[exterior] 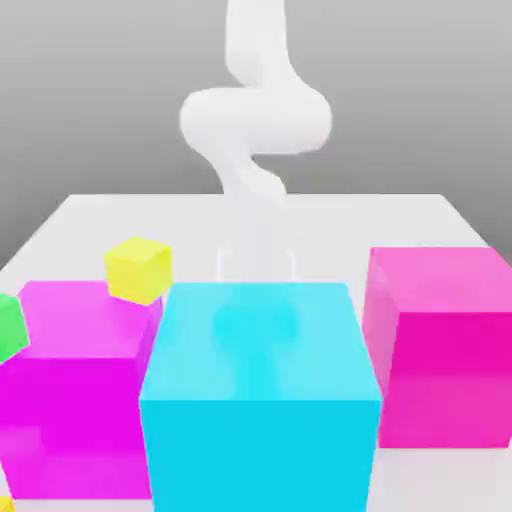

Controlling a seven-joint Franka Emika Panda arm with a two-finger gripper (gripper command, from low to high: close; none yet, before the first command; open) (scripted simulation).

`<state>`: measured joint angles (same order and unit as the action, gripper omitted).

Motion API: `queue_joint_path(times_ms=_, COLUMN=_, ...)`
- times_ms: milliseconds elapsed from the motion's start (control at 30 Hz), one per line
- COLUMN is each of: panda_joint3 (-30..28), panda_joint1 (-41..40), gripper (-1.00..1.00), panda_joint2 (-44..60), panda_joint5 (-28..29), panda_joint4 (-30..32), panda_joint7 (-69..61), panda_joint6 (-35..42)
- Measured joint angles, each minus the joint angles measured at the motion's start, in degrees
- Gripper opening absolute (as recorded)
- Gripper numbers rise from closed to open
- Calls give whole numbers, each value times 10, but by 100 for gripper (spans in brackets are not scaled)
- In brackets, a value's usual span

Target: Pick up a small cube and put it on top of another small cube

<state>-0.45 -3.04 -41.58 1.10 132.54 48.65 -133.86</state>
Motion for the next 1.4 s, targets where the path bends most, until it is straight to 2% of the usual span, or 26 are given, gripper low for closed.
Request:
queue_joint_path(times_ms=333, panda_joint3=-80, panda_joint1=-140, gripper=0, panda_joint2=203, panda_joint5=46, panda_joint4=61, panda_joint7=81, panda_joint6=-110)
queue_joint_path(times_ms=567, panda_joint3=-162, panda_joint1=-219, gripper=0, panda_joint2=346, panda_joint5=39, panda_joint4=106, panda_joint7=106, panda_joint6=-188)
queue_joint_path(times_ms=667, panda_joint3=-188, panda_joint1=-273, gripper=0, panda_joint2=410, panda_joint5=1, panda_joint4=139, panda_joint7=92, panda_joint6=-223)
queue_joint_path(times_ms=800, panda_joint3=-194, panda_joint1=-321, gripper=0, panda_joint2=473, panda_joint5=-67, panda_joint4=206, panda_joint7=32, panda_joint6=-260)
queue_joint_path(times_ms=900, panda_joint3=-164, panda_joint1=-351, gripper=0, panda_joint2=522, panda_joint5=-120, panda_joint4=211, panda_joint7=-21, panda_joint6=-299)
queue_joint_path(times_ms=1000, panda_joint3=-109, panda_joint1=-397, gripper=0, panda_joint2=582, panda_joint5=-170, panda_joint4=199, panda_joint7=-61, panda_joint6=-346)
queue_joint_path(times_ms=1033, panda_joint3=-91, panda_joint1=-412, gripper=-100, panda_joint2=600, panda_joint5=-181, panda_joint4=196, panda_joint7=-70, panda_joint6=-360)
queue_joint_path(times_ms=1267, panda_joint3=-87, panda_joint1=-415, gripper=-100, panda_joint2=603, panda_joint5=-183, panda_joint4=195, panda_joint7=-71, panda_joint6=-363)
queue_joint_path(times_ms=1400, panda_joint3=-135, panda_joint1=-382, gripper=-100, panda_joint2=534, panda_joint5=-118, panda_joint4=211, panda_joint7=-22, panda_joint6=-310)
